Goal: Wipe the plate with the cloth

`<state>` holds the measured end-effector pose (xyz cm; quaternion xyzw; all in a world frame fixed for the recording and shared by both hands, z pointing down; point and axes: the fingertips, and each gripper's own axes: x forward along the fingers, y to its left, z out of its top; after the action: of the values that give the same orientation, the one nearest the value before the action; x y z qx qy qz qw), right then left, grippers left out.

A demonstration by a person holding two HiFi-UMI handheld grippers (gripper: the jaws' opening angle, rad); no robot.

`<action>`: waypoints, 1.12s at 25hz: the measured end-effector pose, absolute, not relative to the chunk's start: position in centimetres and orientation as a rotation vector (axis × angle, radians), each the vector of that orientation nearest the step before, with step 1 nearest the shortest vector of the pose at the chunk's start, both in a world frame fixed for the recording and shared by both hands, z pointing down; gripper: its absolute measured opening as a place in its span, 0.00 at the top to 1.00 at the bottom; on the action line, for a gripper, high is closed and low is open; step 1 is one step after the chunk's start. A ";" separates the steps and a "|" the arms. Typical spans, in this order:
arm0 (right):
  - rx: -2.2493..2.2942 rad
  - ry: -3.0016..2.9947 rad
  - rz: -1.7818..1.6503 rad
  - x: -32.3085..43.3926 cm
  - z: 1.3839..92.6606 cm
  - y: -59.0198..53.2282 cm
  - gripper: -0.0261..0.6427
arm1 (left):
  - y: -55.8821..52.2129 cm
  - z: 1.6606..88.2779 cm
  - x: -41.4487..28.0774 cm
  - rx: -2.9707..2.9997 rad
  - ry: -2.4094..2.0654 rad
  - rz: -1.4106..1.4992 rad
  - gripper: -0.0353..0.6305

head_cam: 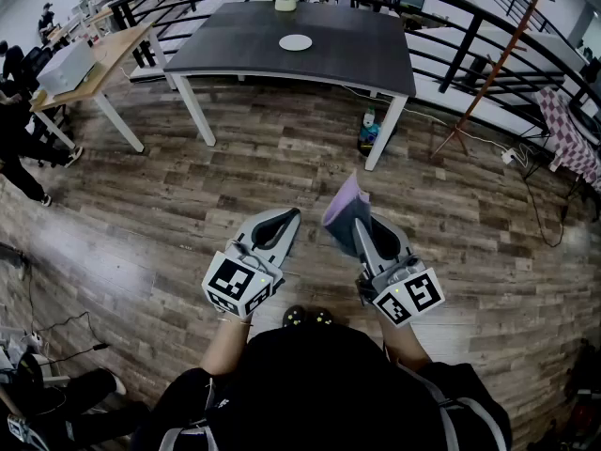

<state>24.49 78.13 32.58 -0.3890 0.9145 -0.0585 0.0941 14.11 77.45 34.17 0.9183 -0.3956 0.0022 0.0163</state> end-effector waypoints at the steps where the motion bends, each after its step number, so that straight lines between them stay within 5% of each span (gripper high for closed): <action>1: -1.154 2.713 -0.172 24.4 32.7 78.2 0.90 | 77.5 34.3 14.1 2.857 -1.231 0.012 0.94; 28: -1.180 2.643 -0.125 17.4 32.6 76.4 0.90 | 76.3 35.4 4.8 2.890 -1.243 0.007 0.94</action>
<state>17.37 76.41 32.58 -0.4041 0.9056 -0.0427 0.1218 4.77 76.27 35.36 0.9186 -0.3951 0.0023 -0.0022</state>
